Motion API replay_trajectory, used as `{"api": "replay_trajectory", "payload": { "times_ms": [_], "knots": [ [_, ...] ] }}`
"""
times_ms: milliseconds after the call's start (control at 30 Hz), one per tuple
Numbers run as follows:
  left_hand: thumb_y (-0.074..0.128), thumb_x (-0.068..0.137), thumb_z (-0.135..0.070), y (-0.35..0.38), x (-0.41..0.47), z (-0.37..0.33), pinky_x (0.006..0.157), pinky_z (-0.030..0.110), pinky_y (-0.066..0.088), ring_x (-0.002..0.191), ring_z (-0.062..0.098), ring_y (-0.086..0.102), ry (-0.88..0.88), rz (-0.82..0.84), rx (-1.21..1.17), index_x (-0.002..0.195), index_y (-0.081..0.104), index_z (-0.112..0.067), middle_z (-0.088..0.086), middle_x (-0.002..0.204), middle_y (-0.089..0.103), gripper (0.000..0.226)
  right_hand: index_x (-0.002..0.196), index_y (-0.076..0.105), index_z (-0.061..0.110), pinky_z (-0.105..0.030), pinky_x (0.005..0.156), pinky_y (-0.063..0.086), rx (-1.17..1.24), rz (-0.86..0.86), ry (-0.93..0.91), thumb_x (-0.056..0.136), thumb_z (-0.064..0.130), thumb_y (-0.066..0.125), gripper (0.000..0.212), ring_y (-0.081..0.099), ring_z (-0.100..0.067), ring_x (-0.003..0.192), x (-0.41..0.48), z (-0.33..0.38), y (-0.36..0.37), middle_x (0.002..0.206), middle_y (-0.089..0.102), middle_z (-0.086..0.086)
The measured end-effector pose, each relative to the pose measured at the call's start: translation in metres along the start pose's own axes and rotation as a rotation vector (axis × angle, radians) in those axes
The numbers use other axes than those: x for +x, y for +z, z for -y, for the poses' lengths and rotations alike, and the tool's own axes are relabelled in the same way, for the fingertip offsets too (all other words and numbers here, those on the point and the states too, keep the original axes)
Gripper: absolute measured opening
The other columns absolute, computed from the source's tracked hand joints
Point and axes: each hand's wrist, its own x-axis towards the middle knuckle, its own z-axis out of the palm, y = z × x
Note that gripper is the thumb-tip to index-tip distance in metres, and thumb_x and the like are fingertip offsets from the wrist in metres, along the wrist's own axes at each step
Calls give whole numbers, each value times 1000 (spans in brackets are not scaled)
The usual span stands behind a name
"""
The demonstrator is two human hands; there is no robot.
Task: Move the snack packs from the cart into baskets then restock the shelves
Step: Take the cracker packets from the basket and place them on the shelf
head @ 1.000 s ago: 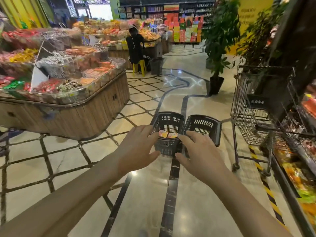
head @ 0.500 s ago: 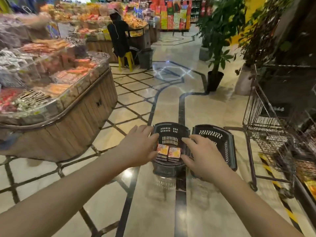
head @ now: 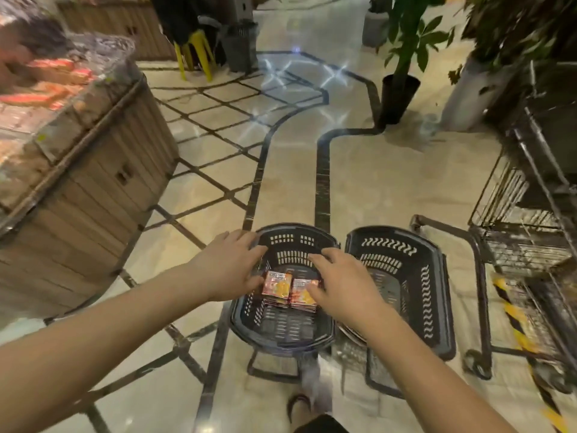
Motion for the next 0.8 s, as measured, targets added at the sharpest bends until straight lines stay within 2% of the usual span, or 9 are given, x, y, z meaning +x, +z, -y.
{"api": "replay_trajectory", "payload": {
  "times_ms": [167,367,533,667,800],
  "knots": [
    [45,100,-57,34,119,24,123,45,27,152,31,25,9,125,-44,158,31,-20,12,166,24,70,147,45,23,-40,108,39,62,79,45,96,46,52,57,49,-28,130,96,-53,35,143,49,-6],
    [52,98,-54,127,218,30,120,45,32,146,33,36,20,183,-106,154,39,-19,14,161,34,67,135,55,20,-43,95,49,103,194,108,92,38,54,47,58,-30,114,166,-93,126,126,56,-6],
    [56,96,-51,223,275,36,115,45,39,142,31,40,11,241,-146,151,41,-22,12,159,36,64,144,46,19,-41,99,46,156,335,160,96,38,57,54,55,-30,121,208,-103,215,138,51,-9],
    [54,97,-51,297,306,38,120,47,33,148,33,31,18,338,-176,160,27,-19,13,165,25,75,149,42,18,-42,107,40,205,412,203,98,35,55,55,48,-31,131,238,-103,274,144,45,-10],
    [53,98,-52,356,338,35,121,48,31,150,34,26,41,361,-184,160,25,-21,14,167,19,75,149,41,21,-41,115,30,202,438,239,99,33,54,52,38,-29,139,265,-109,328,150,39,-10]
  ]
}}
